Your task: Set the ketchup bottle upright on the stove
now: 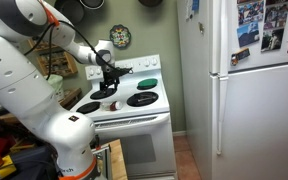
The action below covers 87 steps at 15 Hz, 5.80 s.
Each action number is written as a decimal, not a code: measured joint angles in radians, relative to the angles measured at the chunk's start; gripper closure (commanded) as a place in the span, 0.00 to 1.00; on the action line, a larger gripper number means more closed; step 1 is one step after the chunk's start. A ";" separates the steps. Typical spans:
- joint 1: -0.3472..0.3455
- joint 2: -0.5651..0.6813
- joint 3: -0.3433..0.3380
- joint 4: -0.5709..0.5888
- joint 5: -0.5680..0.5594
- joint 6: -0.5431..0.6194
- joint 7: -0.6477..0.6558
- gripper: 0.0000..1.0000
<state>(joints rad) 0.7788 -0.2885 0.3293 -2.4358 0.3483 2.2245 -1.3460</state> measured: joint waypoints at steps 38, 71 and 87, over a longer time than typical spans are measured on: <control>0.086 0.156 0.041 -0.060 0.000 0.174 -0.249 0.00; 0.033 0.054 -0.056 -0.157 0.944 0.246 -0.844 0.55; -0.115 0.033 0.020 -0.203 1.348 0.113 -1.084 0.55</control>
<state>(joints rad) 0.6634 -0.2560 0.3488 -2.6390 1.6959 2.3371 -2.4301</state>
